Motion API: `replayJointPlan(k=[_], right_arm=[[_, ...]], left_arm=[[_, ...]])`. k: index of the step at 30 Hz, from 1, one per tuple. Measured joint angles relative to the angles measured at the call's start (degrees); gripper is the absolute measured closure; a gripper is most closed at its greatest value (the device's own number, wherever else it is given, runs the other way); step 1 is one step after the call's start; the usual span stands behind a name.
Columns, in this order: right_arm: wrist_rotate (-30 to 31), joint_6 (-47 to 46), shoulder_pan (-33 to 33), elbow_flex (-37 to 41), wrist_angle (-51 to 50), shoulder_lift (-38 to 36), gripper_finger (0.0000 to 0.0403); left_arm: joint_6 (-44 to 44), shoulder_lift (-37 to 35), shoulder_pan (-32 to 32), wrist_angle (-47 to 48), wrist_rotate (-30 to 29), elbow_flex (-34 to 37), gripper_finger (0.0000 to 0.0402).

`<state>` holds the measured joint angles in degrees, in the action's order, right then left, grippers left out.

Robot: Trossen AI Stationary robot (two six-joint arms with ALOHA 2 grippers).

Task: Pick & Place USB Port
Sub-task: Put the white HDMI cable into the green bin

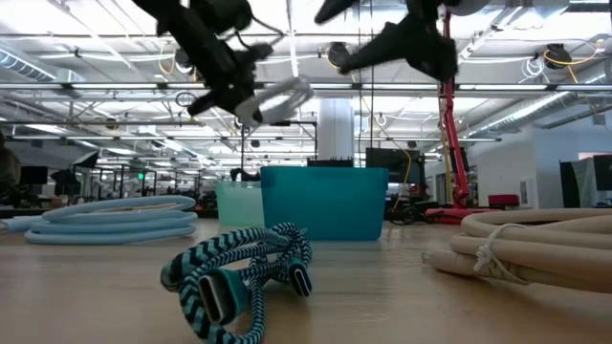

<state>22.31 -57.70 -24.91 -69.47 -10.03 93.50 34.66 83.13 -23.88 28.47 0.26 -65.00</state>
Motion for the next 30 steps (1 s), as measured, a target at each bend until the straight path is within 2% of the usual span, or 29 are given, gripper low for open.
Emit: replayJointPlan(k=[5,12,16,22,30], right_arm=[[-2.91,8.8,3.3,0.0,-4.62,-5.97,0.019],[-1.48,13.31,5.54,0.0,-13.26,-14.47,0.019],[1.75,13.59,5.43,0.0,-17.12,-17.69,0.019],[1.93,13.84,5.45,0.0,-18.92,-18.89,0.019],[1.89,14.26,5.43,0.0,-18.97,-18.8,0.019]], left_arm=[[-2.7,9.93,-1.83,1.92,0.82,-7.91,0.0366],[-4.62,21.98,-1.92,8.91,-1.17,-17.33,0.0366],[-4.92,22.74,-3.39,12.31,-4.66,-17.94,0.0366],[-6.34,22.67,-5.95,17.31,-6.57,-18.02,0.0366],[-7.54,22.6,-6.17,14.3,-7.7,-15.38,0.0366]])
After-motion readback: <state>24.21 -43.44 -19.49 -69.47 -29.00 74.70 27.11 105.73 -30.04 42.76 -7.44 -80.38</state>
